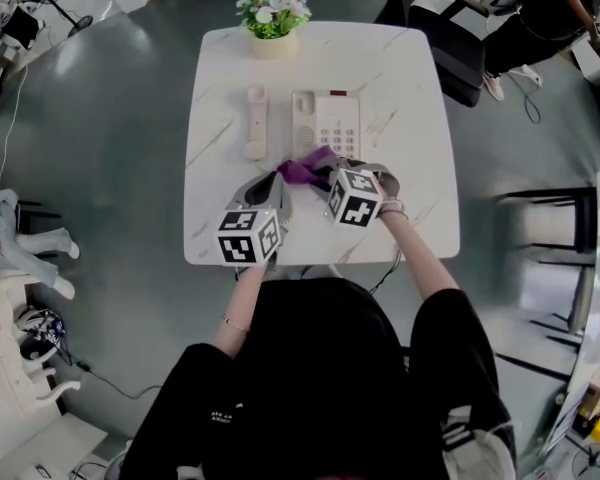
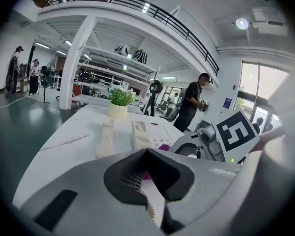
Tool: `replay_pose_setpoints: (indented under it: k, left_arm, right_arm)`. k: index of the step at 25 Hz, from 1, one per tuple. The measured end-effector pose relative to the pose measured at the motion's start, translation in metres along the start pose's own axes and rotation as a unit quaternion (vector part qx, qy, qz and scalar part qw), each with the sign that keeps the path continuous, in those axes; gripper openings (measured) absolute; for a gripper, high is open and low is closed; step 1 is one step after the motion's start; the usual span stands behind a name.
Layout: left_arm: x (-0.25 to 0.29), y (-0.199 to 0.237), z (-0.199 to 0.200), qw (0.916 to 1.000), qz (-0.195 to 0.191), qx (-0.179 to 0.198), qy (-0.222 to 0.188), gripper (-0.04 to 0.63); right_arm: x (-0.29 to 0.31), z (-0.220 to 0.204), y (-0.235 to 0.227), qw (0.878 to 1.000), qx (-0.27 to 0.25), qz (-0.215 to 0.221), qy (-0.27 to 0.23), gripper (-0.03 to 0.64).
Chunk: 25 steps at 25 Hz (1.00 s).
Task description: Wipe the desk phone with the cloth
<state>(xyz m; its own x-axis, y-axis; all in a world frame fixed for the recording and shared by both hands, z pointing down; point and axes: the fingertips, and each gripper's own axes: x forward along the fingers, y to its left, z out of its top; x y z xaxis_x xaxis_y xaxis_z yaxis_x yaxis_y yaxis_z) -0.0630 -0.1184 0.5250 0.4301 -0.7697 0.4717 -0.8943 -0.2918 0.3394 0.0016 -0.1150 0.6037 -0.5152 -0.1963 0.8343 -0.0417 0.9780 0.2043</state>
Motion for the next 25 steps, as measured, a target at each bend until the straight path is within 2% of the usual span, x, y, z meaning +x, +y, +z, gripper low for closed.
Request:
replay_pose_setpoints:
  k: [9, 13, 19, 22, 25]
  left_arm:
    - [0.002, 0.003, 0.009, 1.0000, 0.002, 0.002, -0.008, -0.003]
    - [0.002, 0.008, 0.012, 0.9999, 0.009, 0.002, -0.011, -0.003]
    - [0.006, 0.012, 0.022, 0.9997, 0.014, 0.003, -0.020, -0.003]
    - [0.007, 0.011, 0.028, 0.9996, 0.011, 0.006, -0.026, -0.003]
    - [0.008, 0.008, 0.035, 0.9994, 0.008, 0.010, -0.033, -0.003]
  right_arm:
    - [-0.009, -0.001, 0.014, 0.998, 0.050, 0.045, -0.015, 0.038]
    - [-0.021, 0.007, 0.011, 0.989, 0.119, 0.055, -0.066, 0.038]
    - [-0.045, 0.016, -0.009, 0.964, 0.220, 0.044, -0.146, 0.038]
    - [-0.056, 0.018, -0.024, 0.946, 0.258, 0.024, -0.192, 0.038]
    - [-0.069, 0.020, -0.039, 0.923, 0.302, 0.005, -0.236, 0.038]
